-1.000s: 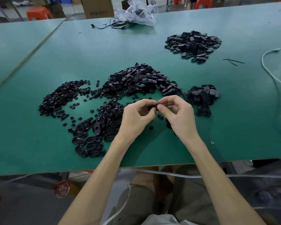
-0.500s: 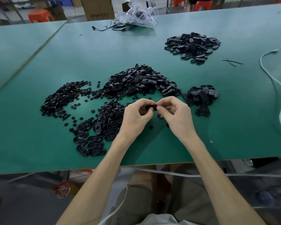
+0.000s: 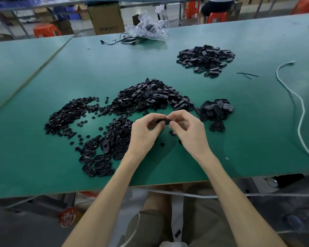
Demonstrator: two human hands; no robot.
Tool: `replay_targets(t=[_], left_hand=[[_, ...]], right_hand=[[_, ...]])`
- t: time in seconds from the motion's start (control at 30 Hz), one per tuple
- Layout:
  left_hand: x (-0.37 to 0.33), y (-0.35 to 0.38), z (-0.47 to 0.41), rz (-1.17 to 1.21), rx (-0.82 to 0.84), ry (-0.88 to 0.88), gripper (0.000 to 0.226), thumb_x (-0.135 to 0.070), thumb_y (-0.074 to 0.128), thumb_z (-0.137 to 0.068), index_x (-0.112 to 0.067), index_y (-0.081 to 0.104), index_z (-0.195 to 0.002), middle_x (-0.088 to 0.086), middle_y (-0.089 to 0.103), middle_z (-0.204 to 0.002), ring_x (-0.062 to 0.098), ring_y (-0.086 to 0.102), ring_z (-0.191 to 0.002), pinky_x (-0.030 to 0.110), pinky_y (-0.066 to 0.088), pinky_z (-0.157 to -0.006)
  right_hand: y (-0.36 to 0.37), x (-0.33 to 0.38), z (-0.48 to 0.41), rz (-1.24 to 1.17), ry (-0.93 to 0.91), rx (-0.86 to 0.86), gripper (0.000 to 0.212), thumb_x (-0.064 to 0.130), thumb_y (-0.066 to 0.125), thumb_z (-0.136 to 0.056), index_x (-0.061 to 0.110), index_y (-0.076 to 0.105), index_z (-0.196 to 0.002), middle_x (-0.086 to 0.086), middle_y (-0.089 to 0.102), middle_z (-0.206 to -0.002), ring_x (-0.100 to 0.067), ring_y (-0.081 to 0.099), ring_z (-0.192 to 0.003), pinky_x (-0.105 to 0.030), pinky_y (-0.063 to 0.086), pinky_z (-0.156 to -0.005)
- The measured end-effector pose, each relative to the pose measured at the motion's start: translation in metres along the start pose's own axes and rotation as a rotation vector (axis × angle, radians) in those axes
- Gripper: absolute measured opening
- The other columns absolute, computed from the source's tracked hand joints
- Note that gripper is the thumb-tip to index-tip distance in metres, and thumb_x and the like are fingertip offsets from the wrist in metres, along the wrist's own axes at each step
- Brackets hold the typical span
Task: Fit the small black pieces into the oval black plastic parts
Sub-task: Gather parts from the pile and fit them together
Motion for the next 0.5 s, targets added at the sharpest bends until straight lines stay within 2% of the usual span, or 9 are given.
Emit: replay_targets(t=[0.07,0.17,0.33,0.43,0.5], left_hand=[[0.000,-0.001,0.000,0.018,-0.005,0.008,0.019,-0.001,0.072,-0.095,-0.014,0.077,-0.107,-0.003,0.079,-0.096,0.017,0.076,-0.088,0.036,0.062,-0.086],[0.000,-0.002,-0.001,0.024,-0.015,0.008,0.017,-0.002,0.072,-0.095,-0.008,0.076,-0.111,-0.001,0.078,-0.099,0.015,0.076,-0.089,0.035,0.062,-0.087],[-0.005,-0.001,-0.001,-0.023,-0.051,0.031,0.018,-0.009,0.068,-0.099,-0.011,0.074,-0.116,-0.008,0.077,-0.105,0.005,0.072,-0.098,0.021,0.056,-0.090],[-0.002,-0.001,-0.002,-0.034,-0.072,0.011,0.020,-0.008,0.065,-0.101,-0.013,0.072,-0.119,-0.008,0.075,-0.108,0.006,0.070,-0.101,0.016,0.053,-0.087],[0.000,-0.001,-0.002,-0.056,-0.076,0.001,0.020,-0.005,0.064,-0.101,-0.015,0.072,-0.117,-0.009,0.075,-0.106,0.006,0.070,-0.100,0.014,0.052,-0.084]], right_hand=[[0.000,0.000,0.001,0.027,-0.034,0.008,0.020,0.000,0.067,-0.097,0.018,0.076,-0.101,0.004,0.074,-0.099,-0.015,0.072,-0.092,-0.040,0.061,-0.085],[0.002,0.000,0.000,0.049,-0.037,0.005,0.021,0.000,0.068,-0.096,0.018,0.078,-0.097,0.001,0.074,-0.102,-0.015,0.072,-0.092,-0.044,0.061,-0.085],[-0.003,0.001,-0.001,0.005,-0.022,-0.143,0.024,0.002,0.065,-0.098,0.021,0.079,-0.103,0.005,0.073,-0.108,-0.015,0.073,-0.098,-0.046,0.062,-0.085],[-0.014,-0.003,-0.002,-0.077,0.033,-0.342,0.033,0.001,0.059,-0.098,0.025,0.073,-0.118,0.004,0.066,-0.121,-0.010,0.069,-0.111,-0.039,0.058,-0.098],[-0.020,-0.008,-0.002,-0.148,0.112,-0.482,0.039,0.003,0.057,-0.099,0.025,0.065,-0.129,0.000,0.060,-0.133,0.003,0.063,-0.117,-0.025,0.054,-0.102]])
Point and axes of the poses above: each hand's wrist, its own z-axis away from the middle knuckle, its own y-axis out of the palm, x = y × z, the point moved 3 cm from there along -z, towards the middle knuckle
